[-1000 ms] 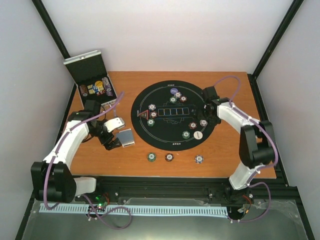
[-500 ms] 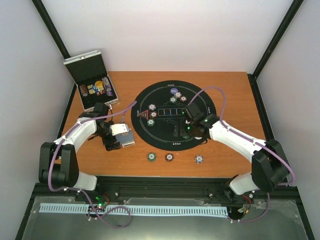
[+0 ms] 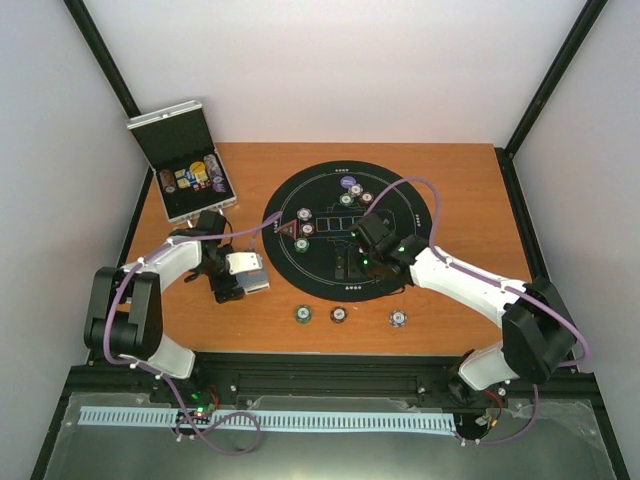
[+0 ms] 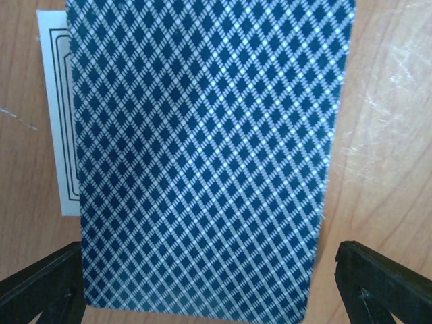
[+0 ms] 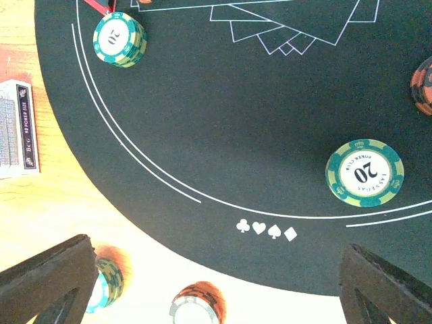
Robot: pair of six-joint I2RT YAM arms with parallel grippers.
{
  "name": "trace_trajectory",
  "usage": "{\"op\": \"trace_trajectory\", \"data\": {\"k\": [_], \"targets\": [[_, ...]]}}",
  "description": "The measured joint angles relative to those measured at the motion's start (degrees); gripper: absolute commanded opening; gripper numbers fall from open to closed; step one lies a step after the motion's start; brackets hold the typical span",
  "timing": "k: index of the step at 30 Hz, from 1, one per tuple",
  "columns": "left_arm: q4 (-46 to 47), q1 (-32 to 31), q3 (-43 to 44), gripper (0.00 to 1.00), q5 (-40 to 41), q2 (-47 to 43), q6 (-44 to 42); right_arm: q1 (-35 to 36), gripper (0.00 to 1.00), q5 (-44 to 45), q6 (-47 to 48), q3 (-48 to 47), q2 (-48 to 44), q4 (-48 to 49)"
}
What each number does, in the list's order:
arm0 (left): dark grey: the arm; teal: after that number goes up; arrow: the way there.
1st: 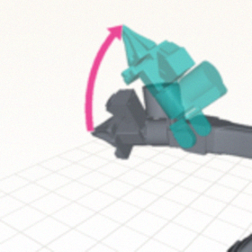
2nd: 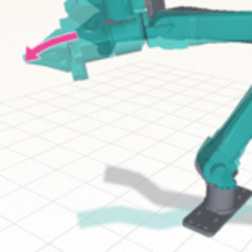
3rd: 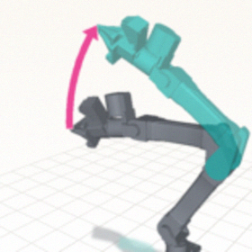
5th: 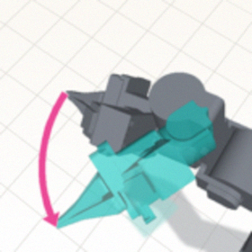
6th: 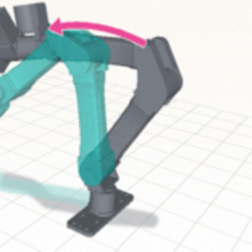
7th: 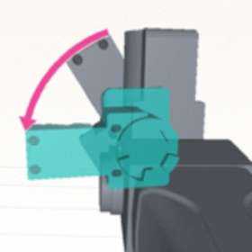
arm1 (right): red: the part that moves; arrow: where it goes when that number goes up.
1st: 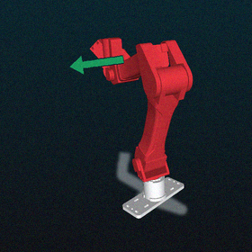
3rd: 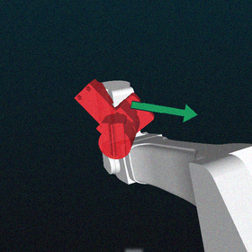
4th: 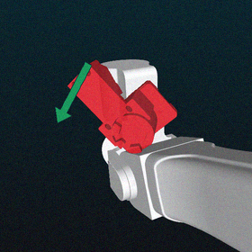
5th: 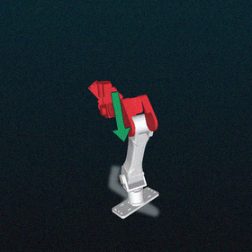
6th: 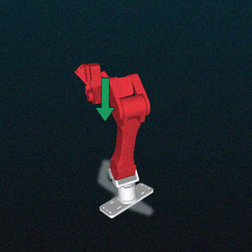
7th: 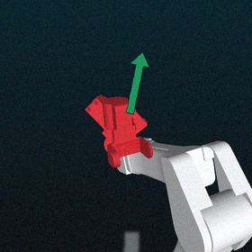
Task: Distribute texas hold em gaming equipment
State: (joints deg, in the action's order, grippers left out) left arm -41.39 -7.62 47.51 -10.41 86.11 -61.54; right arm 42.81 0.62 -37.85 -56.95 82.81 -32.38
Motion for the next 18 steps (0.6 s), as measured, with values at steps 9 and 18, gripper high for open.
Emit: {"op": "trace_trajectory", "data": {"k": [9, 18], "targets": [[2.62, -0.13, -0.02, 1.00, 0.61, 1.90, -0.39, 0.22, 0.95, -0.11, -0.39, 0.00, 0.83, 0.74], [2.78, -0.15, 0.46, 1.00, 0.35, 3.65, -1.05, 0.35, 0.91, -3.13, -0.72, 0.00, 2.36, 3.39]]}}
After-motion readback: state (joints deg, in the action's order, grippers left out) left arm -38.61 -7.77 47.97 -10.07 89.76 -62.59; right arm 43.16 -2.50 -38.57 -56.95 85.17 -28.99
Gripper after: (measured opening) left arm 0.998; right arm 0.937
